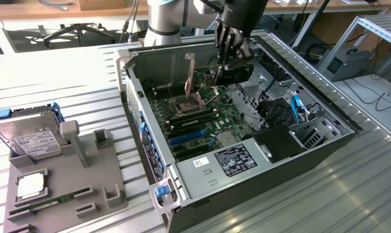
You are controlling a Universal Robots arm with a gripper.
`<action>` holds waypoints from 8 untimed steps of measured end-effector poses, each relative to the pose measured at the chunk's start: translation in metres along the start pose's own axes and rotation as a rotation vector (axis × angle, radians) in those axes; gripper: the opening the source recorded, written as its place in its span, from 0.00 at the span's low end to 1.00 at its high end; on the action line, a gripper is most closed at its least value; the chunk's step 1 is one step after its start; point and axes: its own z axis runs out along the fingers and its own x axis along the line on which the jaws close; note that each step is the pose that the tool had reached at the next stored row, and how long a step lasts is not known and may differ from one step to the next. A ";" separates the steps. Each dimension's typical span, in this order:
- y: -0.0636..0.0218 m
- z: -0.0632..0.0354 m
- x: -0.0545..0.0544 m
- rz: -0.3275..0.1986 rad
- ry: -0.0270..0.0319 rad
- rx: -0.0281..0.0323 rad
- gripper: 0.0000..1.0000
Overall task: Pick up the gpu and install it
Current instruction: 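Insert the gpu into the slot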
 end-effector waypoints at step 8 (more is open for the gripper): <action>0.0000 0.0024 0.001 0.000 0.0002 0.0000 0.27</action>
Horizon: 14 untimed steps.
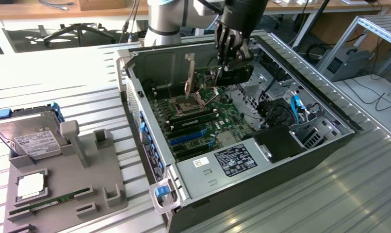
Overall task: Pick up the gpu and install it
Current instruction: 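Insert the gpu into the slot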
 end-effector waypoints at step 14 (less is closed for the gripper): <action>0.0022 0.0025 0.003 0.000 0.0001 0.0001 0.27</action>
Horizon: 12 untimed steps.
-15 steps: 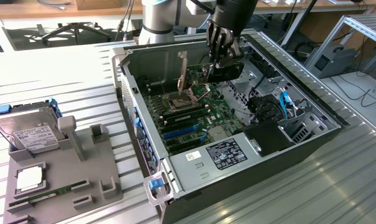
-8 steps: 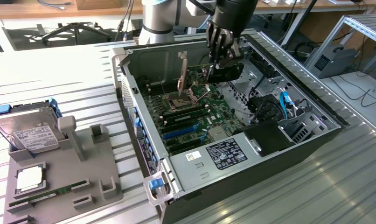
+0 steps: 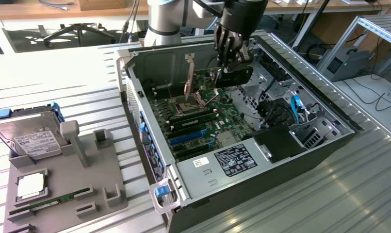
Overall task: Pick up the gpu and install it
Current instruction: 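Insert the gpu into the slot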
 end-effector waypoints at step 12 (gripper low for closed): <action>0.0038 0.0014 0.004 0.000 0.0002 -0.0001 0.27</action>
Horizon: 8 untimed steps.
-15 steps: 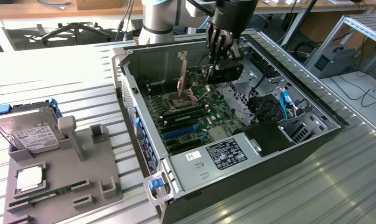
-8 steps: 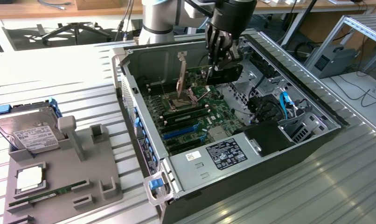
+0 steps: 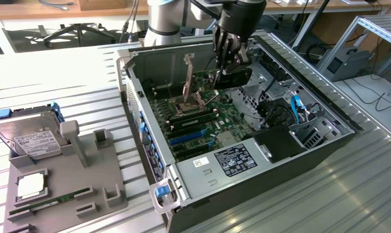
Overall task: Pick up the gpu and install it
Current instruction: 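Insert the gpu into the slot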
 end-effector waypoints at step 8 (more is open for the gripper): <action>-0.0002 0.0010 0.008 0.000 0.0001 0.0001 0.27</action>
